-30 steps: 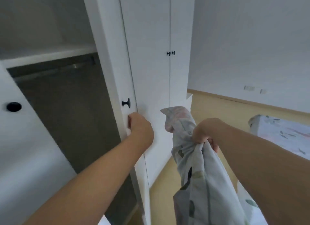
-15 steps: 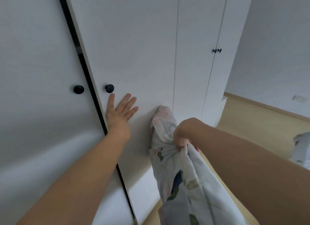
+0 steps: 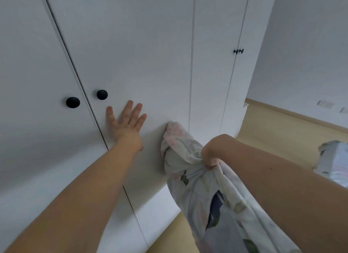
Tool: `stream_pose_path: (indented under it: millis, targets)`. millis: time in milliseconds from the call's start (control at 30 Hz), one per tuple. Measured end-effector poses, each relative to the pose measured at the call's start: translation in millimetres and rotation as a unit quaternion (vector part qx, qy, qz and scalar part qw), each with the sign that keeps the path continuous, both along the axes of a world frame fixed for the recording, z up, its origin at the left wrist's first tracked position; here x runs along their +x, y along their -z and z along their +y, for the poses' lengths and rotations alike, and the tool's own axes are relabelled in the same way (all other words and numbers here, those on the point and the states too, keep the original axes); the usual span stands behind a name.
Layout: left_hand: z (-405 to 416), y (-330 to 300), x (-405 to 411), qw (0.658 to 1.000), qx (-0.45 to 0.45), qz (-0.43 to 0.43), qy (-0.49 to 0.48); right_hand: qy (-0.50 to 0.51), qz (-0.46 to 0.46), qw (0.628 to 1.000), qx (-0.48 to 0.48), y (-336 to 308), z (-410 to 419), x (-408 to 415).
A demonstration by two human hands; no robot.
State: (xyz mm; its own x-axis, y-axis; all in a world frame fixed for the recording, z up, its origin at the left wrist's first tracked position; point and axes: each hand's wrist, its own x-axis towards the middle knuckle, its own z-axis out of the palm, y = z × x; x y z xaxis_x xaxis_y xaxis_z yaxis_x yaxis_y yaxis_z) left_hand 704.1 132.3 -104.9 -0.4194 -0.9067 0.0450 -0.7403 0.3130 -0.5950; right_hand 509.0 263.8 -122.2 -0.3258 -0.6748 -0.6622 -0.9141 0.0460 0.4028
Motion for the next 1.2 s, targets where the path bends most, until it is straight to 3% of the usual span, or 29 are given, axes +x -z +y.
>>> stream_pose_path:
  millis: [67, 133, 200, 300, 567, 667, 800, 900, 1033, 1200]
  targets:
    - [10.0, -2.1, -20.1, 0.996, 0.075, 0.047, 0.023, -0.003, 0.0, 1.0, -0.011, 3.7, 1.0, -14.4]
    - [20.9, 0.2, -43.9, 0.971, 0.18, 0.105, 0.12, 0.001, 0.001, 1.0, -0.009, 3.6, 4.3, -28.6]
    - [32.7, 4.8, -67.4, 0.936, 0.228, 0.113, 0.241, 0.033, -0.026, 0.999, -0.017, 3.0, 11.0, -42.5]
    - [44.5, 15.7, -104.9, 0.908, 0.213, 0.071, 0.354, 0.084, -0.029, 0.995, -0.053, 6.1, 26.2, -67.7]
    - [82.4, 36.3, -226.5, 0.836, 0.172, 0.055, 0.518, 0.154, -0.039, 0.981, -0.108, -4.6, 99.7, -162.4]
    - [104.0, 31.5, -283.3, 0.795, 0.151, 0.06, 0.585, 0.199, -0.054, 0.971, -0.123, -12.5, 139.3, -206.8]
    - [138.0, 16.6, -362.3, 0.746, 0.248, 0.132, 0.603, 0.288, -0.085, 0.933, -0.199, -21.5, 198.9, -267.4]
    - [164.3, -6.1, -427.8, 0.727, 0.307, 0.134, 0.599, 0.343, -0.071, 0.896, -0.273, -32.2, 242.5, -311.8]
    - [192.1, -39.5, -509.0, 0.705, 0.344, 0.14, 0.604, 0.382, -0.009, 0.85, -0.361, -51.5, 288.1, -369.8]
    - [208.3, -65.8, -589.4, 0.691, 0.346, 0.161, 0.614, 0.35, 0.099, 0.826, -0.431, -77.4, 316.8, -427.3]
